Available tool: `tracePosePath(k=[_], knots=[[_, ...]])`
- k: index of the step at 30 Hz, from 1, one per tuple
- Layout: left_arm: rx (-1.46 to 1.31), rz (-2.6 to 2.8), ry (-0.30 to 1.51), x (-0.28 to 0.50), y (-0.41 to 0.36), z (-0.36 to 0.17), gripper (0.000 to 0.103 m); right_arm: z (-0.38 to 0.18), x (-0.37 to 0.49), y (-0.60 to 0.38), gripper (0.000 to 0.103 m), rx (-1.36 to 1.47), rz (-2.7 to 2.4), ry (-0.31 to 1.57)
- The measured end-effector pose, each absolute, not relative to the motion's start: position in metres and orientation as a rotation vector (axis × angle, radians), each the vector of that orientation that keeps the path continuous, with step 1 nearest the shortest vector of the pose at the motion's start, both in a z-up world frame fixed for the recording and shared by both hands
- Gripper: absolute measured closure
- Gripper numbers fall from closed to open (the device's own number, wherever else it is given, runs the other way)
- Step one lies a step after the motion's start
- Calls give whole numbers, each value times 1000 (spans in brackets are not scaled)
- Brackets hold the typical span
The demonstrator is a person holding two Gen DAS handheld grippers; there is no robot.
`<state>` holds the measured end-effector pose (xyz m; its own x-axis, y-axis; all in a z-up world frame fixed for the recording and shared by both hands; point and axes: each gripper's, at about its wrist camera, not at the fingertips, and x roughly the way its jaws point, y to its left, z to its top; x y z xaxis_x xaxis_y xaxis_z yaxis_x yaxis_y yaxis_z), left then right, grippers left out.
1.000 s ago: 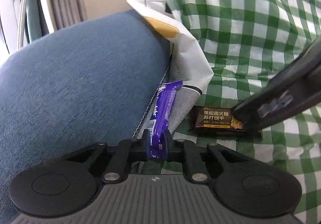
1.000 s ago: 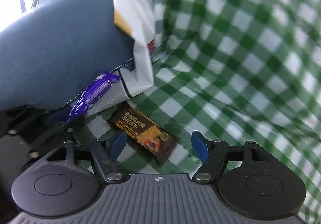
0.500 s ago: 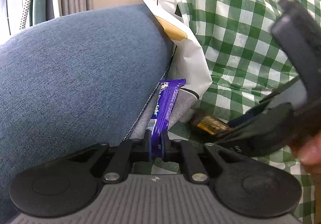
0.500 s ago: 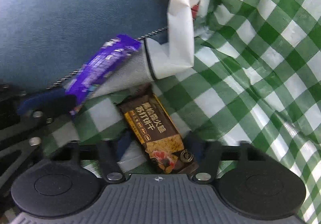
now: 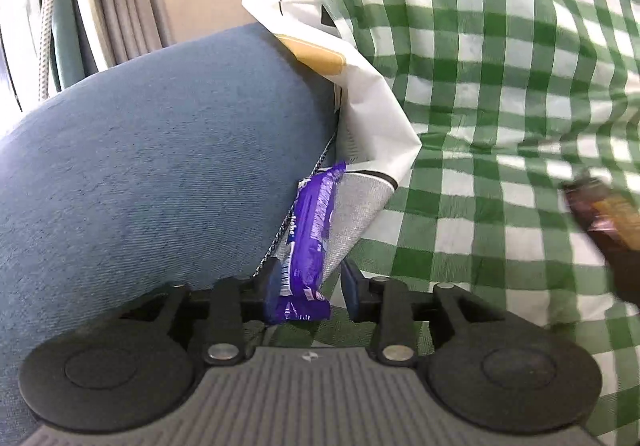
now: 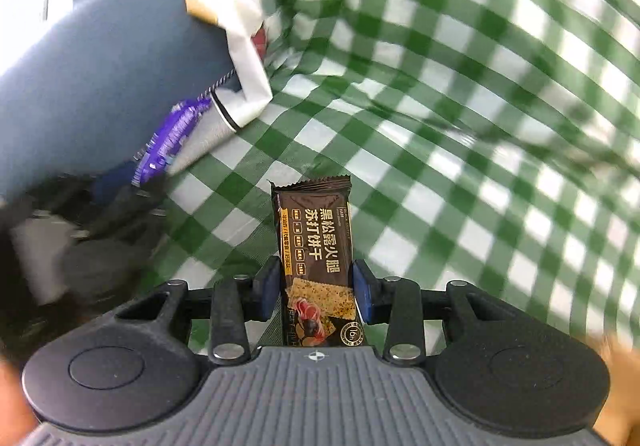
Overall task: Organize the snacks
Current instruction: 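Grasp the purple chocolate bar with the left tool while the right tool grasps the dark biscuit pack, then carry the purple bar with the left tool while the right tool carries the biscuit pack over the box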
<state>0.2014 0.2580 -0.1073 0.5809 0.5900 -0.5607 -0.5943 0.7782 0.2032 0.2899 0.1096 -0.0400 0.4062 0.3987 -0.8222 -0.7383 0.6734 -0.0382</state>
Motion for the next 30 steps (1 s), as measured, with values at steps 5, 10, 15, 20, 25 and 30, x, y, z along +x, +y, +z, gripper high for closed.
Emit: tracePosePath(k=[5, 10, 15, 20, 25, 30], knots=[[-21, 699, 653, 198, 262, -109, 79, -32, 258, 86, 63, -333, 728, 891], [-48, 661, 617, 183, 249, -93, 79, -27, 219, 61, 63, -287, 698, 881], [-170, 542, 631, 155, 239, -70, 79, -18, 178, 30, 63, -224, 643, 903], [-362, 332, 730, 107, 222, -55, 79, -21, 124, 10, 63, -238, 629, 913], [-513, 260, 830, 50, 202, -62, 79, -42, 68, -4, 63, -242, 639, 931], [-559, 264, 889, 6, 175, -76, 79, -77, 24, -16, 63, -308, 638, 889]])
